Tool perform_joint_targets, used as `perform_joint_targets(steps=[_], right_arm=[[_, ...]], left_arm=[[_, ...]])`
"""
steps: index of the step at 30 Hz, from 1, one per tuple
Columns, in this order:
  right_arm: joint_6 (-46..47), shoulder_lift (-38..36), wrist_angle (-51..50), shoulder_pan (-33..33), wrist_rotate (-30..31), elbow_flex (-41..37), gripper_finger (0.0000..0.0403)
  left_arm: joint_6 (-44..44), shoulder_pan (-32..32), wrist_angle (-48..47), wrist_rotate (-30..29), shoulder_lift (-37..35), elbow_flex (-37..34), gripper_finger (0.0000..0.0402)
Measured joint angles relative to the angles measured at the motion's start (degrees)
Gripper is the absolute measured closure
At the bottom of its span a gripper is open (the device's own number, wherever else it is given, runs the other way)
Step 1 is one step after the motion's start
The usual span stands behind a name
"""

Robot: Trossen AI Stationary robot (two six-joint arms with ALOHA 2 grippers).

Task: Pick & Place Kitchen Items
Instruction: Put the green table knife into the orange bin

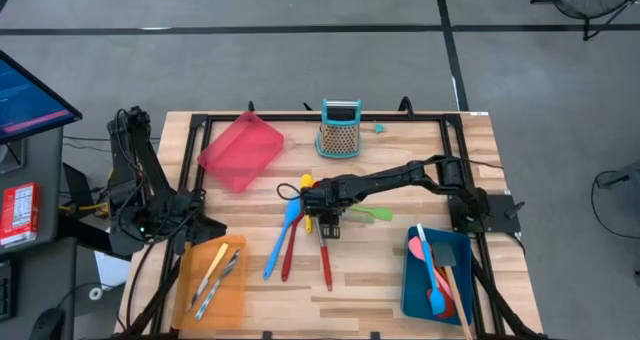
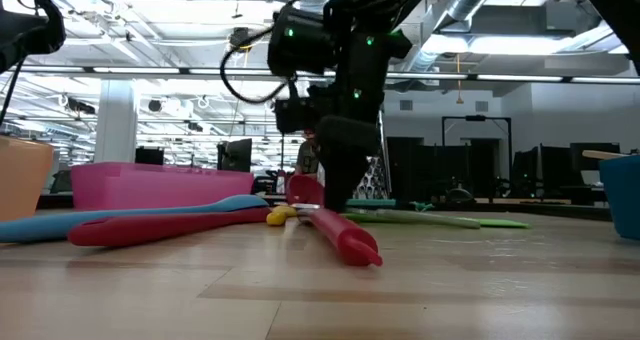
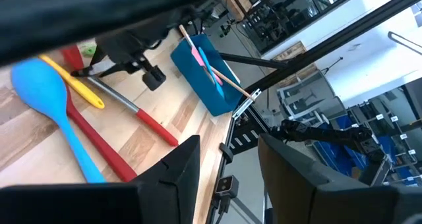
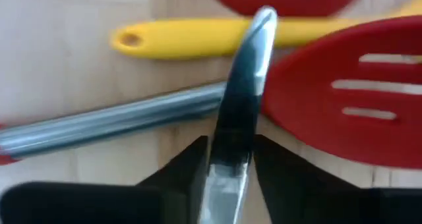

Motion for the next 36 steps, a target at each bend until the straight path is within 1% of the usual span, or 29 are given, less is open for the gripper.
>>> perform_joint_targets(steps=[3, 8, 13, 20, 26, 31, 36], right_arm=[[1.31, -0.01, -0.27, -0.73, -1.25, -0.02, 0.0343], [2.51, -0.21, -0.42, -0.65, -2.25, -0.02, 0.0345], [4.89, -2.76, -0.95, -0.66, -3.12, -0.04, 0.0345], [8.62, -11.01, -0.84, -0.66, -4.20, -0.06, 0.0332], [11.56, -20.00, 0.64, -0.66, -3.92, -0.06, 0.0332], [13.79, -27.03, 6.45, -0.66, -3.82, -0.06, 0.0332], [15.48, -32.00, 16.58, -0.66, -3.97, -0.06, 0.0332]], left_arm=[[0.59, 0.00, 0.02, -0.03, -0.02, 0.00, 0.0265], [0.73, 0.00, 0.02, -0.06, -0.02, 0.00, 0.0265], [0.73, 0.00, 0.00, -0.46, -0.02, 0.00, 0.0265], [1.90, 0.00, 0.05, -3.30, -0.02, 0.00, 0.0265], [4.80, -0.02, 0.25, -10.09, -0.02, 0.00, 0.0265], [6.75, 0.00, 0.25, -15.50, -0.02, 0.00, 0.0265], [6.74, 1.13, 0.26, -15.97, -0.02, 0.00, 0.0260]])
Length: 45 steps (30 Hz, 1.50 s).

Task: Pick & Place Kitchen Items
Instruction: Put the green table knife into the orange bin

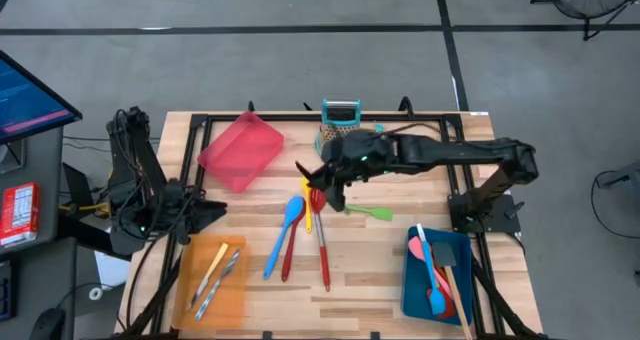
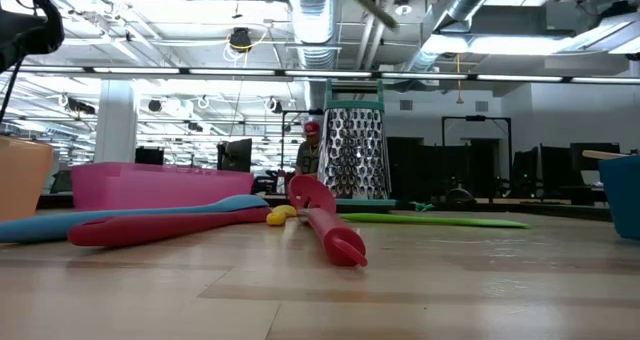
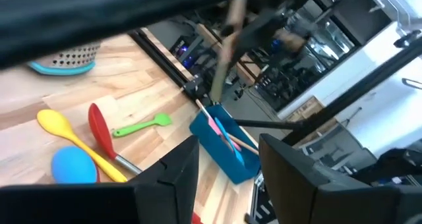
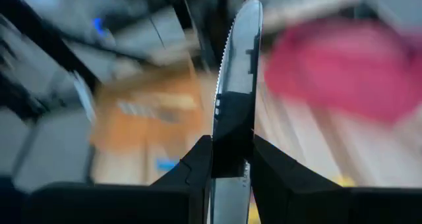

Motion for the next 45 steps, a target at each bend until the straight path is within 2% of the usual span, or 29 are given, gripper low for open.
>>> perform_joint_targets(steps=[7, 9, 11, 13, 17, 19, 22, 27, 35, 40, 45], right_arm=[[0.58, -4.15, 14.04, 0.55, -3.51, 0.07, 0.0331], [0.56, -4.70, 17.06, 0.68, -4.50, 0.07, 0.0331], [0.56, -5.00, 19.91, 1.09, -4.65, 0.04, 0.0331], [0.56, -5.07, 22.16, 1.56, -4.69, 0.07, 0.0331], [0.56, -4.99, 26.35, 2.38, -5.92, 0.07, 0.0331], [0.56, -5.01, 27.81, 2.89, -5.97, 0.07, 0.0331], [0.55, -4.96, 30.73, 3.95, -6.01, 0.04, 0.0331], [0.12, -4.98, 34.15, 5.48, -6.08, 0.04, 0.0330], [-1.26, -4.54, 35.36, 6.06, -6.01, 0.04, 0.0330], [-1.60, -4.39, 35.58, 5.70, -5.92, 0.04, 0.0330], [-2.17, -4.33, 35.52, 5.64, -5.91, 0.04, 0.0330]], left_arm=[[0.07, 4.35, 2.73, -0.24, 0.00, -0.02, 0.0212], [3.84, 6.00, 6.70, -0.22, 0.00, -0.04, 0.0197], [11.48, 7.69, 13.43, 0.99, -0.01, -0.04, 0.0185], [22.33, 9.81, 22.50, 5.27, -0.18, -0.04, 0.0179], [42.87, 15.76, 41.84, 21.95, -0.39, -0.04, 0.0178], [49.65, 18.93, 48.88, 29.24, -0.37, -0.04, 0.0181], [55.46, 23.46, 54.72, 36.20, -0.54, -0.04, 0.0185], [56.54, 32.78, 54.86, 46.25, 0.04, -0.04, 0.0185], [54.26, 48.86, 59.70, 64.24, 7.11, -0.04, 0.0178], [49.58, 55.49, 65.26, 75.46, 12.99, -0.04, 0.0174], [46.40, 60.00, 73.92, 82.48, 18.26, -0.04, 0.0176]])
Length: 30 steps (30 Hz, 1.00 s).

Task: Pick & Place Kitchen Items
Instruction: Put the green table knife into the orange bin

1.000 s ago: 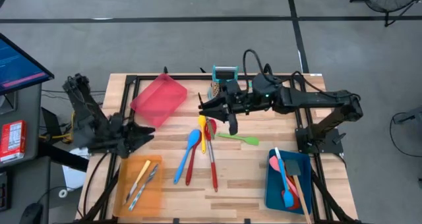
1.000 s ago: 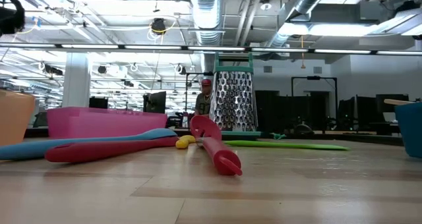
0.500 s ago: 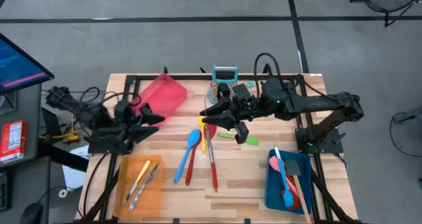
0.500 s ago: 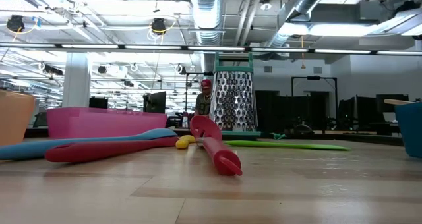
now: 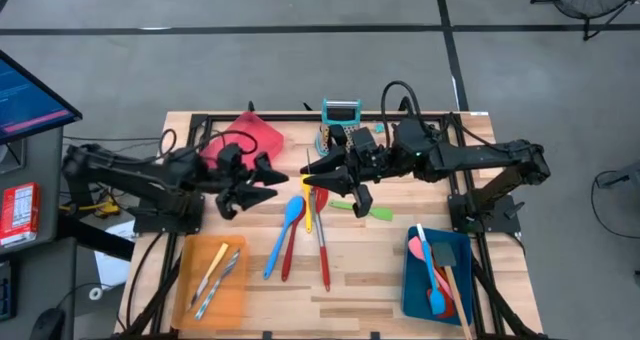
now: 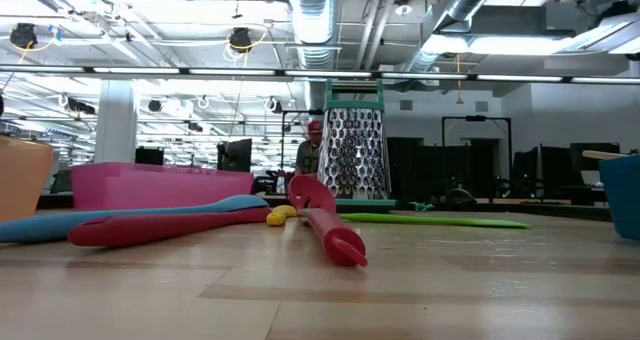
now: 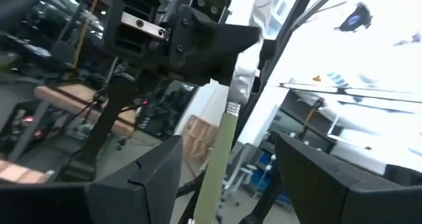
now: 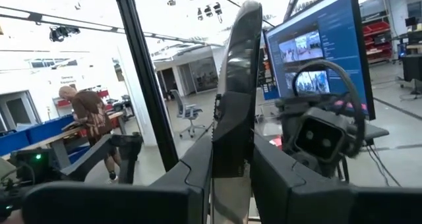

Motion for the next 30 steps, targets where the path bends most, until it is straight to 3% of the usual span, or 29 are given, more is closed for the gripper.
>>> perform_joint_targets(steps=[15, 30], right_arm=[[-0.89, 0.00, -0.07, -1.24, 0.07, 0.00, 0.0330], [-0.76, 0.00, 0.17, -0.05, 0.03, 0.00, 0.0330]], left_arm=[[-2.07, 4.66, 4.70, 9.68, 6.69, 0.11, 0.0179], [-0.65, 6.86, 5.81, 21.93, 15.07, 7.82, 0.0179]])
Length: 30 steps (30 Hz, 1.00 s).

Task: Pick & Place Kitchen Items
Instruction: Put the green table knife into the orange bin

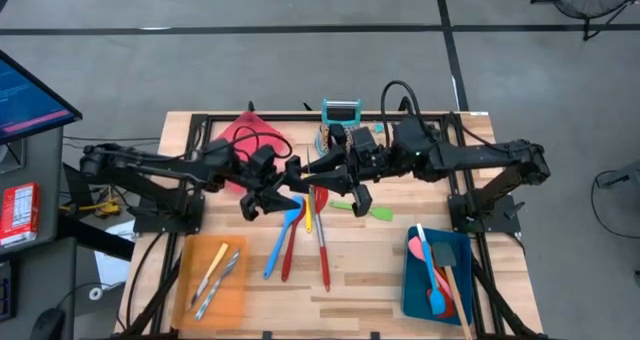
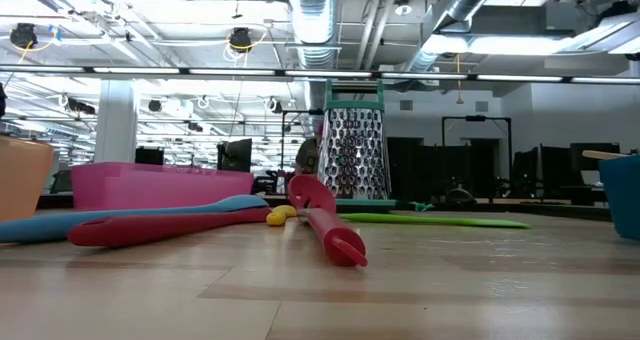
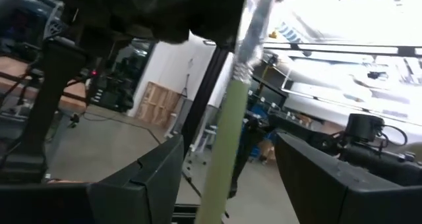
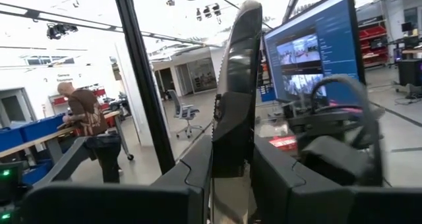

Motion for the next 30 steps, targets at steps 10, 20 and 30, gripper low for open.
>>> perform_joint_targets(steps=[10, 20, 30], right_arm=[[0.00, 0.00, -0.04, 0.53, -0.02, 0.00, 0.0330], [0.00, 0.00, -0.28, 0.42, -0.07, 0.00, 0.0330], [0.48, 0.00, -0.28, 0.42, -1.27, 0.00, 0.0330]], left_arm=[[-0.33, 0.52, 0.11, 6.94, 4.94, 4.53, 0.0179], [0.09, 0.92, 0.68, 9.06, 5.47, 4.68, 0.0220], [0.15, 0.96, 0.77, 9.80, 5.47, 4.68, 0.0284]])
